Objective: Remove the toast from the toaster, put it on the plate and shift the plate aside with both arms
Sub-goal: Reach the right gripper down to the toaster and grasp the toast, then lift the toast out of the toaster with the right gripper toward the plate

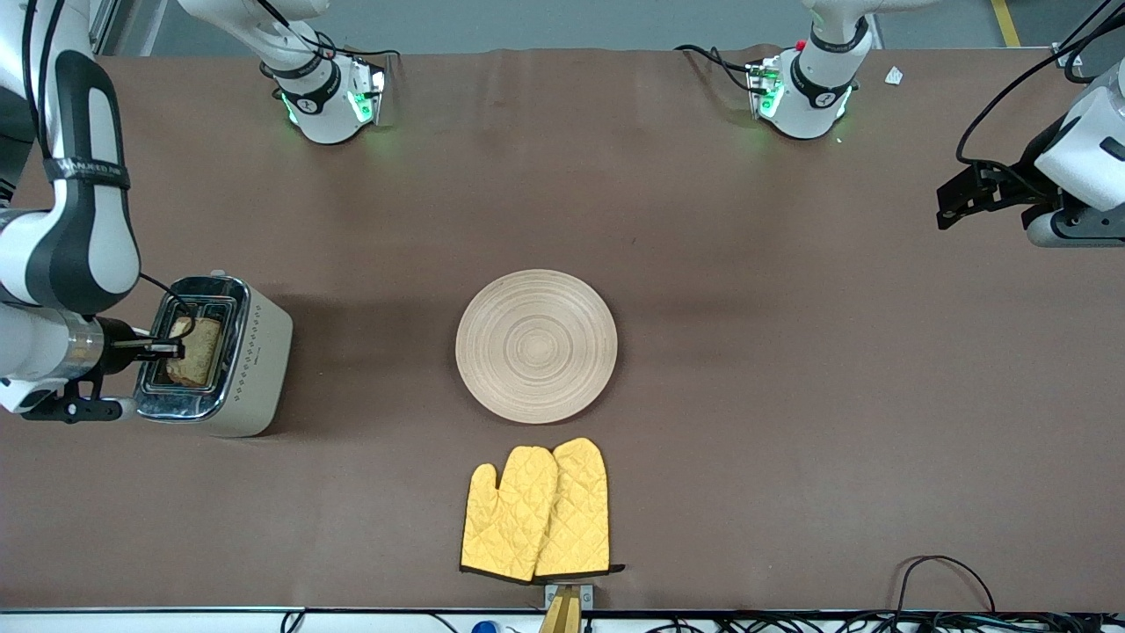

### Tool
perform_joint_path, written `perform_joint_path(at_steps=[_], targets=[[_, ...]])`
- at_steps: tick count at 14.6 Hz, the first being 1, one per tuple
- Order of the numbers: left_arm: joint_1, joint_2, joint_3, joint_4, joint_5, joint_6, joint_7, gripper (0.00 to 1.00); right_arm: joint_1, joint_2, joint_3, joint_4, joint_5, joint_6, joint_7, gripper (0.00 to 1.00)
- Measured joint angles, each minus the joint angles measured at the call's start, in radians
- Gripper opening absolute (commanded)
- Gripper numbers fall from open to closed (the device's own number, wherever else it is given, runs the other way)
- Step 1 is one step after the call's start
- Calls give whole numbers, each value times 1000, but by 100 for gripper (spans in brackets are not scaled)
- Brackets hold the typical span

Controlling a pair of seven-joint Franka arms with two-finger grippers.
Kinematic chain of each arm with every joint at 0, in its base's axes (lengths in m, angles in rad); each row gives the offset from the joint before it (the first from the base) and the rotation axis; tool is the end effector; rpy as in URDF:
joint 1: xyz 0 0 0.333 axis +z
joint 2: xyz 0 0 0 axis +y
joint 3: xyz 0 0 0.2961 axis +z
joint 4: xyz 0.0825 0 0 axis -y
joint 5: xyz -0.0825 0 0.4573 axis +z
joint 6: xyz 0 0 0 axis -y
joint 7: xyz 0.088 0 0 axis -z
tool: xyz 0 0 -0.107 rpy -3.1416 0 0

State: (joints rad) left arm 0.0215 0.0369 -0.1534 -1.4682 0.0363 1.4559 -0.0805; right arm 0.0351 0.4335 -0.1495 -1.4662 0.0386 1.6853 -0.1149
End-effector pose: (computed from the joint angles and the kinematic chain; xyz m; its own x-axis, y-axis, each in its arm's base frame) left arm 0.6221 -0.0765 0.6273 0.9978 -0.0473 -0.0461 -0.0489 -0.9982 -0.0344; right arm 0.7187 -0.0661 0.3770 0.9778 -0.0011 -0.2096 -0.0007 -1.0000 0.0020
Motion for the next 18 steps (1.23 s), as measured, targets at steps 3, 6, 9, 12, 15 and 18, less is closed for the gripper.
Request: perform_joint_path(at_steps=[3,6,9,12,15,18], targets=[[0,0,0,0,0,0,0,100,74,-47,4,55,0,-65,25,3],[0,0,0,0,0,0,1,100,176,-66,8,85,0,-80,146,3],[0,0,0,0,0,0,1,100,298,-57,12,86,1,-36,275,3],[0,1,0,-1,0,0,1,100,408,-21,14,82,52,74,422,3],[0,8,0,-1,0,0,1,100,474,43,14,80,184,149,502,2],[0,12,0,-2,0,0,1,100,486,97,13,71,347,219,505,2]])
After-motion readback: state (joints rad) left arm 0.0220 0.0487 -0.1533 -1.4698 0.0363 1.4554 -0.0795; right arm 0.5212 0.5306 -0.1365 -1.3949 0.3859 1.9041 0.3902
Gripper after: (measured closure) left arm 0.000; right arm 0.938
